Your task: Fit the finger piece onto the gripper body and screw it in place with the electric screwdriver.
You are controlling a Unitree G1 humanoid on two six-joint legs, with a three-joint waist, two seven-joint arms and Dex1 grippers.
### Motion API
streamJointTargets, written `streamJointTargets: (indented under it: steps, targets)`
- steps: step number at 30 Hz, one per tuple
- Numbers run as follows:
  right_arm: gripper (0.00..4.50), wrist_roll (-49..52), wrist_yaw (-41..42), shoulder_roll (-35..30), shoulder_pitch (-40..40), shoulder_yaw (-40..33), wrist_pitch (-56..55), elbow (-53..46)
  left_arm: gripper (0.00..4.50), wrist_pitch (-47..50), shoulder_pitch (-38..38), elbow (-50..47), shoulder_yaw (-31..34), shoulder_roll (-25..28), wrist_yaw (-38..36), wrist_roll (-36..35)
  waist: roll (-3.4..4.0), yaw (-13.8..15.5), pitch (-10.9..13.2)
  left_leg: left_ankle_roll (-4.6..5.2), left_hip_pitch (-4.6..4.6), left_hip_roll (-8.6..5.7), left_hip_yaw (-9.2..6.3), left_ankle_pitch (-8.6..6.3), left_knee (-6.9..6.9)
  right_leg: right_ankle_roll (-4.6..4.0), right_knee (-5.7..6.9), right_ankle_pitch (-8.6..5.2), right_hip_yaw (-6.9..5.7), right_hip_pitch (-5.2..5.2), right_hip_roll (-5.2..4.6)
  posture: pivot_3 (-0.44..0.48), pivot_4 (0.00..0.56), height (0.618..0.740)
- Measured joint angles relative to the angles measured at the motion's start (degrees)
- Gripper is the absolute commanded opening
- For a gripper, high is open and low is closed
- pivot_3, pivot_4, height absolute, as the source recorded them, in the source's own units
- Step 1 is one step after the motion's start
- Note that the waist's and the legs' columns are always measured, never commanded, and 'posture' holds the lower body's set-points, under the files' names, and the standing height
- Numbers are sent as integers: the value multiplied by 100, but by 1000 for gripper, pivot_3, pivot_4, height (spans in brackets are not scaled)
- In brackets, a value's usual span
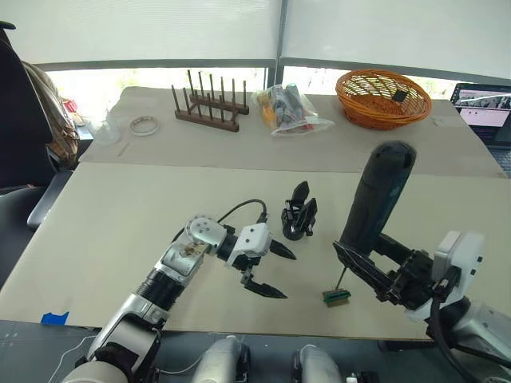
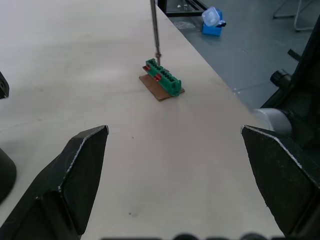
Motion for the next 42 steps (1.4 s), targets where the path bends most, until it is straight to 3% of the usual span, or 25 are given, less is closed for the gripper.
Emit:
streamJointTargets:
  steps: [7, 13, 17, 26, 32, 35, 38, 42]
  targets:
    - [1968, 483, -398, -295, -487, -96, 143, 77, 4500, 791, 143, -197, 543, 108, 839, -193, 0, -4, 0, 0, 2, -2, 1, 0, -2, 0, 3, 0, 4, 10, 0, 0, 150, 740]
    - [1968, 674, -521, -403, -745, -92, 181, 229, 4500, 1203, 110, 190, 810, -508, 2384, 129, -1, 22, 0, 1, -3, -9, 0, 0, -1, 1, 1, 0, 2, 17, 0, 0, 150, 740]
    - [1968, 569, -466, -400, -779, -18, 183, 379, 4500, 879, -152, 760, 752, -887, 2968, 470, -2, 21, 1, 1, -4, -8, 5, 0, -1, 1, 4, 0, 2, 13, 1, 0, 150, 740]
    - [1968, 352, -311, -394, -906, 22, 183, 619, 4500, -50, -685, 2242, 684, -1563, 3210, 708, -3, 19, 1, 2, -7, -7, 9, 0, -2, 1, 2, 1, 3, 9, 0, 0, 150, 740]
    - [1968, 248, -302, -376, -825, 14, 183, 620, 4500, -286, -732, 2438, 681, -1690, 3128, 719, -4, 18, 2, 2, -7, -5, 8, 0, -2, 1, 2, 1, 4, 9, -2, 0, 150, 740]
    - [1968, 221, -305, -332, -761, 11, 182, 613, 3656, -373, -734, 2460, 688, -1702, 3081, 725, -4, 22, 2, 2, -7, -6, 7, 0, -2, 1, 2, 1, 4, 9, -2, 0, 150, 740]
    - [1968, 177, -304, -295, -687, 11, 182, 596, 2339, -685, -806, 2722, 698, -1681, 2920, 737, -4, 22, 2, 2, -7, -6, 8, 0, -1, 1, 3, 1, 4, 9, -2, 0, 150, 740]
    - [1968, 164, -299, -274, -611, -17, 181, 522, 2348, -1136, -1166, 3377, 727, -1573, 2306, 768, -4, 16, 2, 2, -9, -6, 10, 0, -2, 1, 3, 1, 3, 4, -2, 0, 150, 740]
